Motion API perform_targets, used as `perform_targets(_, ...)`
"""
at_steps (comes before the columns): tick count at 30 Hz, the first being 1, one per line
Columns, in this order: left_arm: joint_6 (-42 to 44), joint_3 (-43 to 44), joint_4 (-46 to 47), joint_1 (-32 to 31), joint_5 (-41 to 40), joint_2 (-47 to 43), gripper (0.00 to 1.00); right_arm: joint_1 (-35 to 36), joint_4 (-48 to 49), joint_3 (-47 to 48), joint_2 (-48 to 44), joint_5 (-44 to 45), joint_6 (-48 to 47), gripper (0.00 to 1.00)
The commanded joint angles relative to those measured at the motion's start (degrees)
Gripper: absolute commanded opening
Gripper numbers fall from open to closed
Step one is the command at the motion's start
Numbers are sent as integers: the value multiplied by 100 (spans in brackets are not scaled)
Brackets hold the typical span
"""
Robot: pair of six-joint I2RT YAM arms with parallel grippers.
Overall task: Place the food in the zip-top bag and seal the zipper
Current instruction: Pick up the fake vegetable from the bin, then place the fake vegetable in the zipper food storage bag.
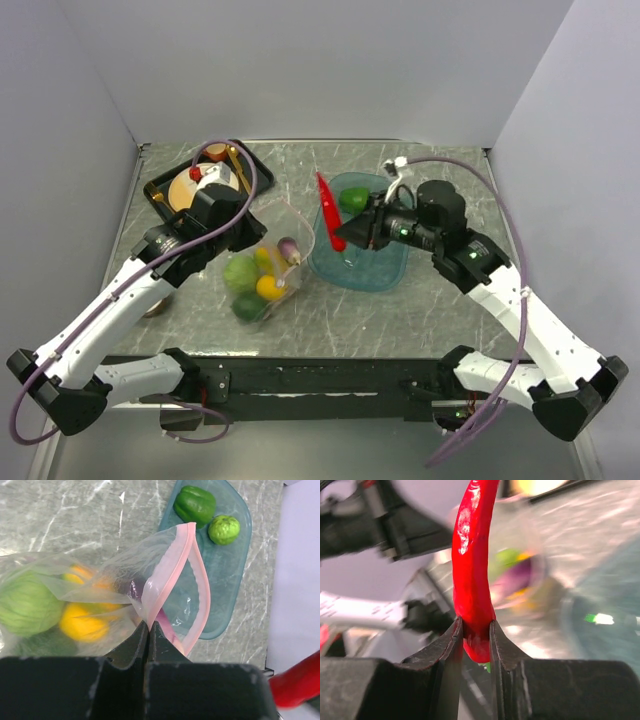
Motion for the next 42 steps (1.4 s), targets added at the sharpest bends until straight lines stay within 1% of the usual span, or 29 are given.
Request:
perform_targets(1, 96, -18, 298, 7, 154, -38, 1, 536, 560, -74, 360, -563, 602, 20)
perform_targets(4, 96, -44, 316, 7, 136, -73, 1, 844, 395, 58, 535, -423, 568, 21)
perform_targets(7, 70, -114, 359, 7, 127, -100, 1, 916, 35, 216, 781, -449, 506, 21)
perform_targets(12, 52, -237, 439, 7, 162, -126, 1, 1039, -369, 304, 922, -448, 471, 22)
perform_targets(17, 87, -325, 570, 7, 215, -170, 1, 1074, -643, 313, 1072, -273, 523, 23)
perform_targets(20, 192, -413, 737, 7, 443, -161, 1, 1065, -836, 523, 1344, -396, 550, 23)
perform_targets(22, 271, -501, 834, 7, 618, -161, 1, 1074, -968, 743, 1512, -256, 637, 24)
perform_targets(26, 360, -755, 984, -72, 707, -257, 1, 1030, -1074, 1085, 1871, -193, 919, 25)
perform_targets(30, 412, -923, 1089, -265, 699, -433, 1, 1021, -1170, 1542, 2398, -212, 1042, 25)
perform_targets(32, 421, -940, 1124, -353, 681, -538, 1, 1012, -1337, 1849, 2601, 42, 1033, 25)
perform_targets(34, 421, -906, 1107, -414, 637, -600, 1, 1012, -1565, 2052, 2900, 96, 920, 25)
perform_targets(36, 413, -835, 1055, -450, 541, -688, 1, 1030, -1924, 2360, 3146, 473, 797, 26)
perform_targets(39, 395, -774, 1045, -450, 357, -794, 1, 1048, -2137, 2475, 3270, 772, 700, 26)
perform_targets(42, 412, -730, 1054, -450, 277, -820, 1, 1074, -2199, 2466, 3296, 694, 586, 29)
